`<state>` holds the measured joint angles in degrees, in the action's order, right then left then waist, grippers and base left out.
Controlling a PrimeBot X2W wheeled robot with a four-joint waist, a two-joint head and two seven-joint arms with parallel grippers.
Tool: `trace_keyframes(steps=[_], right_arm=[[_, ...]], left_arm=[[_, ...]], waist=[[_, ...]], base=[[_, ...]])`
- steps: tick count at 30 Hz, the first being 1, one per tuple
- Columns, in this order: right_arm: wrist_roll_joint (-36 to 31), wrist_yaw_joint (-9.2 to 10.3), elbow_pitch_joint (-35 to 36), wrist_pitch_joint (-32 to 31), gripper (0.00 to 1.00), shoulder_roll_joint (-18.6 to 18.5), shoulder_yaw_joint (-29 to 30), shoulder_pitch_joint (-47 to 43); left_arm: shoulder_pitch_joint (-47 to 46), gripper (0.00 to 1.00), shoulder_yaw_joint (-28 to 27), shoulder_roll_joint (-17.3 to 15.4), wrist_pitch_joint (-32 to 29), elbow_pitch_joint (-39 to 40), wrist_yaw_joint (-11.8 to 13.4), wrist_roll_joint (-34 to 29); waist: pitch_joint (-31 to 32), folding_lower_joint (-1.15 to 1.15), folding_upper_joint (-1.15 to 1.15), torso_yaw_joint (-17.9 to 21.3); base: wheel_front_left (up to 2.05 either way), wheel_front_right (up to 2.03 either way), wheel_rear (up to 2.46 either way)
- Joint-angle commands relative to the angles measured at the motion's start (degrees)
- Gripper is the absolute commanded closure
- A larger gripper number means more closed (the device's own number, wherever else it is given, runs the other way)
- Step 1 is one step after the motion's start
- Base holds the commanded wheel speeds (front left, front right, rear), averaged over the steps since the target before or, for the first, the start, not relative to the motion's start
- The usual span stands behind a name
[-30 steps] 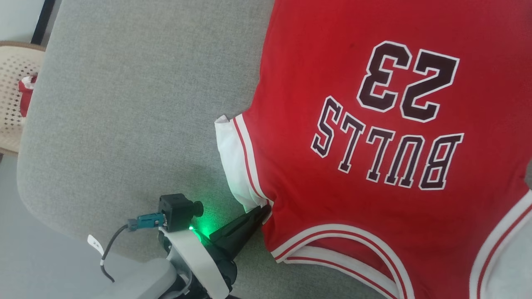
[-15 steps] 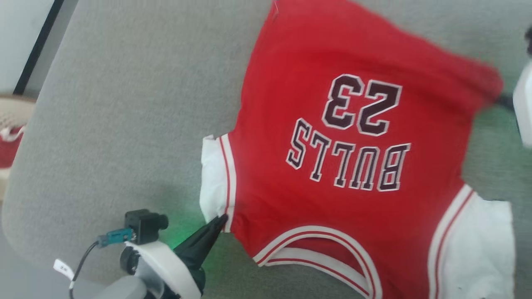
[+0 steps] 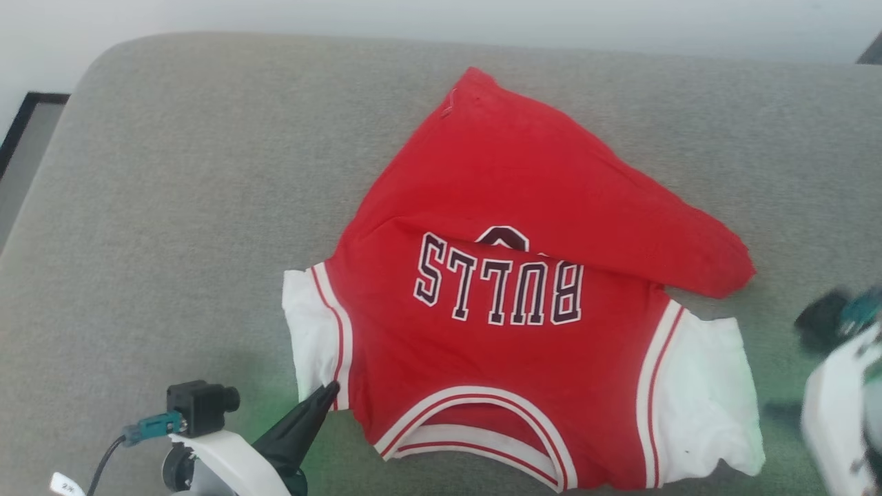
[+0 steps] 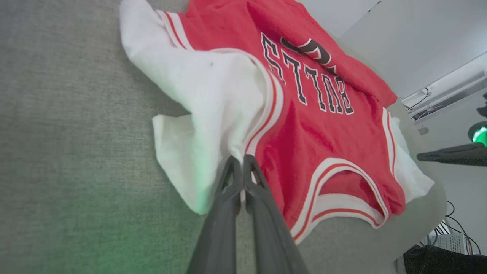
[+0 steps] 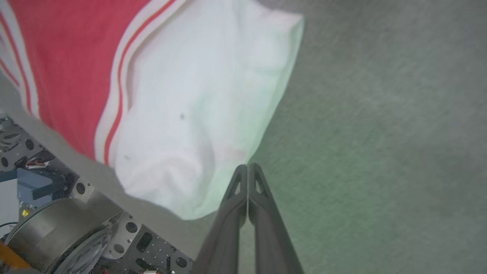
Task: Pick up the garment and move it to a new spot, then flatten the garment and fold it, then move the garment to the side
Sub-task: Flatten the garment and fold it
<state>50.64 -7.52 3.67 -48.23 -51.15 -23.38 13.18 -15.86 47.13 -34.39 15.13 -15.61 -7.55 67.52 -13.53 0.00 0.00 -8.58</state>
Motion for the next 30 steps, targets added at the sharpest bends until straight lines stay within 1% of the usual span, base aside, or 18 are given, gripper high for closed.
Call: trace_keyframes(steps=[1, 4, 7, 11, 15, 16, 17, 18, 19, 20, 25, 27, 30], right_arm=[[-0.9, 0.07, 2.8, -0.3, 1.00, 2.0, 0.9, -4.6], [-2.5, 0.08, 6.6, -1.0, 1.00, 4.0, 2.7, -9.9], [-4.5, 0.08, 9.4, -1.2, 1.00, 6.3, 5.1, -12.8], [-6.0, 0.08, 11.8, -2.3, 1.00, 8.0, 7.1, -14.3], [-6.9, 0.08, 14.6, -2.6, 1.00, 9.8, 10.5, -14.6], [-7.4, 0.08, 15.3, -2.3, 0.87, 10.0, 11.5, -14.1], [-8.1, 0.08, 15.9, -2.0, 0.64, 10.1, 12.4, -13.5], [-8.8, 0.08, 16.1, -1.4, 0.48, 10.4, 13.3, -12.8], [-9.3, 0.08, 16.2, -1.0, 0.10, 10.7, 14.2, -12.2], [-9.7, 0.07, 16.1, -0.5, 0.00, 11.0, 15.1, -11.4], [-12.1, 0.08, 14.4, 1.0, 0.00, 11.4, 17.2, -5.3], [-12.8, 0.08, 12.6, 0.8, 0.00, 11.6, 17.2, -2.2], [-13.4, 0.08, 8.9, -0.3, 0.00, 11.0, 16.4, 2.8]], left_arm=[[1.2, 1.00, -1.2, -0.2, 0.0, 0.0, 0.2, -0.4], [2.1, 1.00, -2.6, 0.0, 0.0, 0.0, 0.3, -0.9], [2.7, 1.00, -3.1, 0.1, 0.0, 0.1, 0.3, -1.4], [2.8, 1.00, -3.2, 0.0, 0.0, 0.2, 0.3, -1.7], [2.7, 1.00, -3.2, -0.1, 0.0, 0.4, 0.3, -1.7], [2.7, 1.00, -3.2, -0.1, 0.0, 0.4, 0.3, -1.7], [2.8, 1.00, -3.3, 0.1, 0.0, 0.5, 0.3, -1.7], [2.8, 1.00, -3.2, 0.2, 0.0, 0.6, 0.3, -1.8], [2.7, 1.00, -3.2, 0.4, 0.0, 0.7, 0.3, -1.9], [2.7, 1.00, -3.1, 0.5, 0.0, 0.8, 0.3, -1.9], [1.8, 1.00, -3.2, 1.3, 0.0, 0.9, 0.2, -2.0], [1.3, 1.00, -3.1, 1.6, 0.0, 0.9, 0.2, -2.2], [0.4, 1.00, -2.7, 2.0, 0.0, 0.8, 0.1, -2.3]], waist=[[0.7, 0.00, 0.00, 1.3], [0.6, 0.00, 0.00, 2.2], [0.6, 0.00, 0.00, 2.7], [0.7, 0.00, 0.00, 3.0], [0.8, 0.00, 0.00, 3.0], [0.7, 0.00, 0.00, 2.9], [0.7, 0.00, 0.00, 2.8], [0.6, 0.00, 0.00, 2.6], [0.5, 0.00, 0.00, 2.4], [0.3, 0.00, 0.00, 2.2], [-1.1, 0.00, 0.00, 0.9], [-1.9, 0.00, 0.00, 0.4], [-3.5, 0.00, 0.00, -0.5]], base=[[0.00, 0.00, 0.00], [0.00, 0.00, 0.00], [0.00, 0.00, 0.00], [0.00, 0.00, 0.00], [0.00, 0.00, 0.00], [0.00, 0.00, 0.00], [0.00, 0.00, 0.00], [0.00, 0.00, 0.00], [0.00, 0.00, 0.00], [0.00, 0.00, 0.00], [0.00, 0.00, 0.00], [0.00, 0.00, 0.00], [0.00, 0.00, 0.00]])
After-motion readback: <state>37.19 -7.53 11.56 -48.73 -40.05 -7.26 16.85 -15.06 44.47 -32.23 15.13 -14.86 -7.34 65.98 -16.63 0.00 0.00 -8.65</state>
